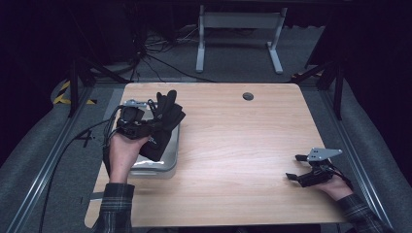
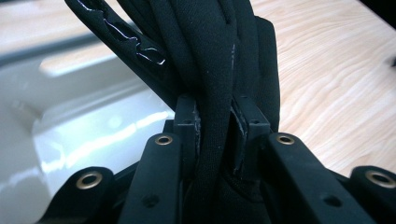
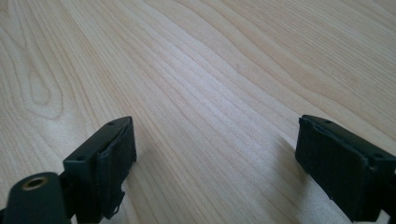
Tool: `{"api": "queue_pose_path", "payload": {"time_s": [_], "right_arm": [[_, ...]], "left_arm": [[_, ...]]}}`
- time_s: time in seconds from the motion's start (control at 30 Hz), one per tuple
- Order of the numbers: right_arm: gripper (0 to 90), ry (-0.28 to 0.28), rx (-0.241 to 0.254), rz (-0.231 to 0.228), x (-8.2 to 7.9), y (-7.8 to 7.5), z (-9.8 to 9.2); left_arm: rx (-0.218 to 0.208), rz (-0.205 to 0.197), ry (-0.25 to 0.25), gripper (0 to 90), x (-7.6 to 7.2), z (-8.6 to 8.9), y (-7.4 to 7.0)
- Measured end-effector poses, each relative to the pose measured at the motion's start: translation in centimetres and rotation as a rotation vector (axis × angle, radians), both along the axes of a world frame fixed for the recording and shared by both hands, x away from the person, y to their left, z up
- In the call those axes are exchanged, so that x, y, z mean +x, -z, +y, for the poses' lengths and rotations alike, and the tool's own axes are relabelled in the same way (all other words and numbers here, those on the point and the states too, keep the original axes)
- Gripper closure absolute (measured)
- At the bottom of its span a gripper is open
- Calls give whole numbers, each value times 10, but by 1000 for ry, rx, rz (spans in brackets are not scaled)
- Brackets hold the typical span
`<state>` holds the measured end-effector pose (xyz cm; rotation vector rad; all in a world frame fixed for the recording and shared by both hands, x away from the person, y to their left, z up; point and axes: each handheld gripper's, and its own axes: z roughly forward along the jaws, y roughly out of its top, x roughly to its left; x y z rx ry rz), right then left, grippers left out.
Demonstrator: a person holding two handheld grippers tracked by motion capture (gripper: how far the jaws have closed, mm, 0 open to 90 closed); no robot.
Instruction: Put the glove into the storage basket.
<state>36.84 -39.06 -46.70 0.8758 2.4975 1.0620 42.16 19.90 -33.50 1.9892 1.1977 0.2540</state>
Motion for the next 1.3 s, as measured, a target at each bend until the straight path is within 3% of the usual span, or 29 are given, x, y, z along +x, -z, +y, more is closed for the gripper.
{"api": "queue_pose_path", "payload": {"time_s": [0.03,0.13,0.27,0.47,0.57,0.7,0.8,1.03,1.23,1.3], "right_arm": [[127,0,0,0,0,0,0],[127,3,-1,1,0,0,0],[127,3,-1,1,0,0,0],[127,3,-1,1,0,0,0],[127,3,-1,1,0,0,0],[127,3,-1,1,0,0,0],[127,3,-1,1,0,0,0],[127,4,0,1,0,0,0],[127,4,-1,1,0,0,0],[126,4,0,1,0,0,0]], "left_arm": [[0,0,0,748,0,0,0],[1,48,-8,748,8,7,21],[13,90,-4,743,17,8,38],[59,121,-34,667,29,12,55],[82,109,-70,524,31,13,56],[87,86,-74,370,29,12,55],[91,68,-70,319,27,8,52],[94,24,11,213,17,-25,41],[81,-10,77,173,11,-58,33],[60,-26,108,167,8,-75,30]]}}
